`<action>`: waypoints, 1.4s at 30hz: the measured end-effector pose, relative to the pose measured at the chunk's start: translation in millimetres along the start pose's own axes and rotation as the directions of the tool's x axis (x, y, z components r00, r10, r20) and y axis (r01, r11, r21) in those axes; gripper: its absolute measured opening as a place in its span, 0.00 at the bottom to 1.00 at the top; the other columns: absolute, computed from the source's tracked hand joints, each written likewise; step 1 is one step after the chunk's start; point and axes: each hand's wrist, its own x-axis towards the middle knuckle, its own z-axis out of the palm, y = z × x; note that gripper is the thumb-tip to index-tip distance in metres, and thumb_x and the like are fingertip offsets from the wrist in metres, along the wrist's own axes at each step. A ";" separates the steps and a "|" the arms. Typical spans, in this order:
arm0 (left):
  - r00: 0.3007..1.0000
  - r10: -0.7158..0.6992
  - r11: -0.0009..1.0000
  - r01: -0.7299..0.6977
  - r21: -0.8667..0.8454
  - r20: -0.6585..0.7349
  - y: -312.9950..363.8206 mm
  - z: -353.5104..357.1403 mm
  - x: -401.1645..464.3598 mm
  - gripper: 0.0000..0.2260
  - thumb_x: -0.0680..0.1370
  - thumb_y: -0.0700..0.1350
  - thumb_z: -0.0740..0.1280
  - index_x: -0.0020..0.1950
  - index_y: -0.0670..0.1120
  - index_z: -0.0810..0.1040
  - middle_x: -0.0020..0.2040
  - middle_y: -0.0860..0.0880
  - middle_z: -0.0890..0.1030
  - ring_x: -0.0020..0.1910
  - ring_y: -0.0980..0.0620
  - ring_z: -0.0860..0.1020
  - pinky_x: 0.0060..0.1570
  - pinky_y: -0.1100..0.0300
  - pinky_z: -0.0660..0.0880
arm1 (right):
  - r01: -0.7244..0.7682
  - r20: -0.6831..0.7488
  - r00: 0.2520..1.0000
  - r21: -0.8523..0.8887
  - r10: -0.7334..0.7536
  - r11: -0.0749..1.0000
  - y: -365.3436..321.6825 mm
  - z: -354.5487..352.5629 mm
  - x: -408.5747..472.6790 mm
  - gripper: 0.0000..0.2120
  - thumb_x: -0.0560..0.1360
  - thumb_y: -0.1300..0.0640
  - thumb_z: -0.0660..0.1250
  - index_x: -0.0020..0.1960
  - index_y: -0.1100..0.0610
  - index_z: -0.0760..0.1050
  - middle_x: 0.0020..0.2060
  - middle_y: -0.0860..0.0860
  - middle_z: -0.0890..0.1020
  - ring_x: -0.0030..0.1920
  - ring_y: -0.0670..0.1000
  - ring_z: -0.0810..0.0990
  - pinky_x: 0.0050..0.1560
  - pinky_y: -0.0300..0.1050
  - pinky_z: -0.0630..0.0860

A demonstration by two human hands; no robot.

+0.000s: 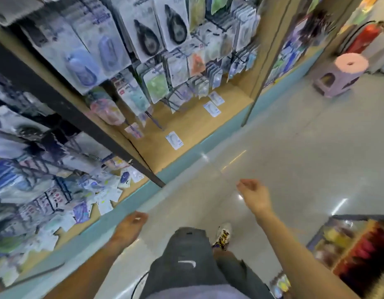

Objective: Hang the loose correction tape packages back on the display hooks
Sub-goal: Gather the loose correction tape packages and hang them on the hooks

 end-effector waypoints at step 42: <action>0.636 0.092 0.981 0.074 0.180 -0.766 240.3 191.4 634.4 0.11 0.68 0.51 0.74 0.37 0.45 0.78 0.34 0.45 0.80 0.34 0.42 0.79 0.32 0.59 0.70 | 0.585 0.161 0.710 -0.677 -0.686 0.447 -116.2 247.1 825.5 0.30 0.77 0.34 0.62 0.62 0.59 0.77 0.63 0.60 0.79 0.66 0.61 0.74 0.65 0.53 0.67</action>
